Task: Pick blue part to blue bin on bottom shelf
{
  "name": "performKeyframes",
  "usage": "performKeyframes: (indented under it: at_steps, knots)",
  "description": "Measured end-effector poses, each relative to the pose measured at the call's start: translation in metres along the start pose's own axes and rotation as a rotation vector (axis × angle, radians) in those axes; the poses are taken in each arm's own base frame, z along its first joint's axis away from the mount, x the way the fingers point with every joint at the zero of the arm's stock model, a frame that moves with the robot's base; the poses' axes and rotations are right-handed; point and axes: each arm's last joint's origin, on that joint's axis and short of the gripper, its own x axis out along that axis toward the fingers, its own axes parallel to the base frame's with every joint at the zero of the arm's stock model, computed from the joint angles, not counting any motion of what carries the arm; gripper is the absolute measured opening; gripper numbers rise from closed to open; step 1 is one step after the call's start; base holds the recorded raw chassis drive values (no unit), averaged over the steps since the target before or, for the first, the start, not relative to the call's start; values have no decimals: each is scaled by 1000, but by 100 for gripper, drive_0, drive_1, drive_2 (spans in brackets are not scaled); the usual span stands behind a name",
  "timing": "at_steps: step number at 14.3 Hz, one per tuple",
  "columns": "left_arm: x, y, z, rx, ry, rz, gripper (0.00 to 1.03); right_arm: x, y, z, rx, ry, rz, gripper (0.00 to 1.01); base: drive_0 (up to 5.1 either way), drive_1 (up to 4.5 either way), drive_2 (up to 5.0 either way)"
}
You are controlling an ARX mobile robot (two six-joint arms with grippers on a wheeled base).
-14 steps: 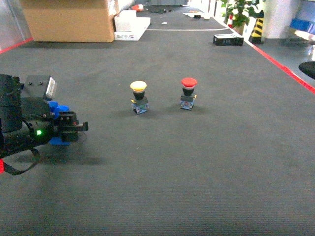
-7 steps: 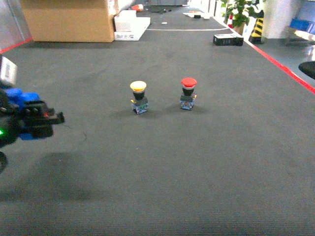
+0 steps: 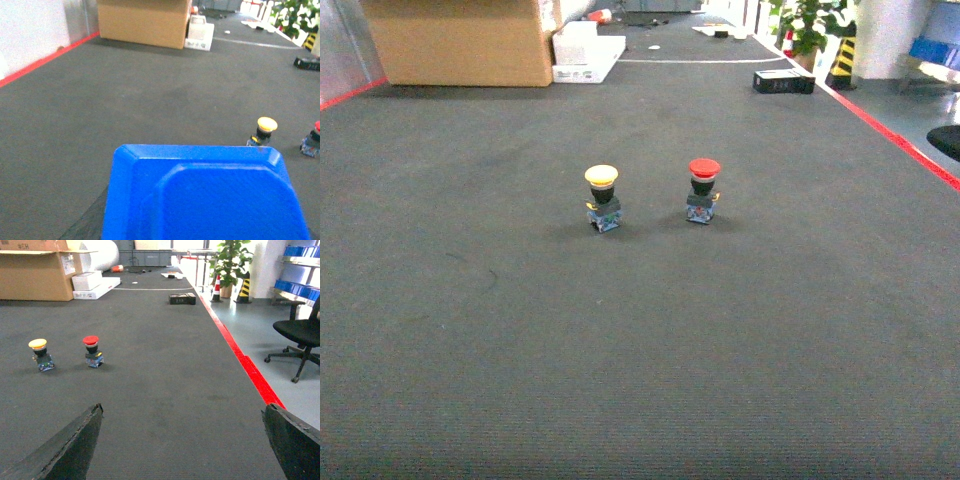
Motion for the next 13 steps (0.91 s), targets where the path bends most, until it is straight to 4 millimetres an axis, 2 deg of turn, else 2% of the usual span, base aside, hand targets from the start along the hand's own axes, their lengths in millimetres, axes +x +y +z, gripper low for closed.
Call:
performKeyframes:
  at_steps: [2,3,13]
  knots:
    - [-42,2,9,-20,-71,9,44,0,0,0,0,0,0,98,0,0,0]
    - [-55,4,10,-36,-97,9,44,0,0,0,0,0,0,98,0,0,0]
    - [-56,6,8,-60,-86,13,44,0,0,0,0,0,0,98,0,0,0]
